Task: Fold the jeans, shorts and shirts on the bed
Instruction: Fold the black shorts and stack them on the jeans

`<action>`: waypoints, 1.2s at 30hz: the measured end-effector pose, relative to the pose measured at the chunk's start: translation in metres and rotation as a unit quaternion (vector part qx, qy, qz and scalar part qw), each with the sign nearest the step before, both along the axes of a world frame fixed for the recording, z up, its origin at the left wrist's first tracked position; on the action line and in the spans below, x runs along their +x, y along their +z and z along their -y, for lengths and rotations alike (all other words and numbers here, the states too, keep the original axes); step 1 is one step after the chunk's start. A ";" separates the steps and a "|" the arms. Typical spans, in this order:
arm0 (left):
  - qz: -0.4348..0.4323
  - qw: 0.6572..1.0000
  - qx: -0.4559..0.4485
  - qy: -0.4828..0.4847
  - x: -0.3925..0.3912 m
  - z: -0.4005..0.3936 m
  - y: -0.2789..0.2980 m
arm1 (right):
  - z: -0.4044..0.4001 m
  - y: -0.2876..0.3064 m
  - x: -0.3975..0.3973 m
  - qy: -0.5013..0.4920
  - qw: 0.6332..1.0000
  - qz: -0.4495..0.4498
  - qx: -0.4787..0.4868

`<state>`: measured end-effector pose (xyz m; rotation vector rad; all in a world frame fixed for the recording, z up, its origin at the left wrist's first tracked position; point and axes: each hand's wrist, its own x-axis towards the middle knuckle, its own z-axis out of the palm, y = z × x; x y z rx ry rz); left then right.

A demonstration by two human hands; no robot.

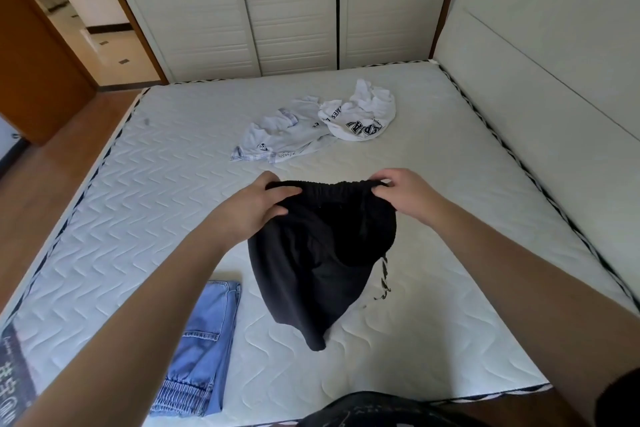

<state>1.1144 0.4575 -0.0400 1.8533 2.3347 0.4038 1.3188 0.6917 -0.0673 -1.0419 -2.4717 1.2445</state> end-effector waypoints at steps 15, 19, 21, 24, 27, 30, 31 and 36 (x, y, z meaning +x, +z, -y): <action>-0.106 0.993 -0.013 -0.058 0.024 -0.010 -0.012 | 0.002 0.026 0.012 -0.133 0.985 -0.068 -0.089; -0.136 0.989 -0.034 -0.054 0.025 -0.015 -0.020 | 0.003 0.030 0.017 -0.155 0.977 -0.091 -0.114; -0.147 0.987 -0.041 -0.045 0.026 -0.018 -0.023 | 0.003 0.032 0.020 -0.161 0.972 -0.106 -0.137; -0.135 0.990 -0.031 -0.017 0.026 -0.019 -0.028 | 0.002 0.036 0.023 -0.158 0.969 -0.116 -0.150; -0.123 0.991 -0.042 0.006 0.024 -0.020 -0.031 | 0.003 0.037 0.028 -0.135 0.971 -0.119 -0.157; -0.126 0.991 -0.046 0.009 0.020 -0.018 -0.030 | 0.004 0.036 0.032 -0.115 0.972 -0.123 -0.161; -0.130 0.991 -0.036 0.003 0.018 -0.015 -0.030 | 0.004 0.036 0.033 -0.119 0.975 -0.121 -0.146; -0.106 0.992 0.057 -0.037 0.002 -0.001 -0.025 | -0.010 0.033 0.045 -0.154 0.985 -0.010 0.073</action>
